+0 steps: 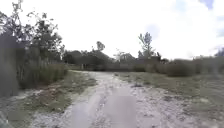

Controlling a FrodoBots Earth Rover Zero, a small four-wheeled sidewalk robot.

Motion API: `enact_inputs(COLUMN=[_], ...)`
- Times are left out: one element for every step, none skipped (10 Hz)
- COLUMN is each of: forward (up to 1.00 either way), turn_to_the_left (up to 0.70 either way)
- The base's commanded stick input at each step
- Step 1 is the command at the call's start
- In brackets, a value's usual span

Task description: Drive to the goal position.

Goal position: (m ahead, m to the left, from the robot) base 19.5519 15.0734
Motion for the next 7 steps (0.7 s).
enact_inputs(forward=[1.0, 1.0, 1.0, 1.0, 1.0, 1.0, 1.0], turn_to_the_left=[0.0, 0.0, 0.0, 0.0, 0.0, 0.0, 0.16])
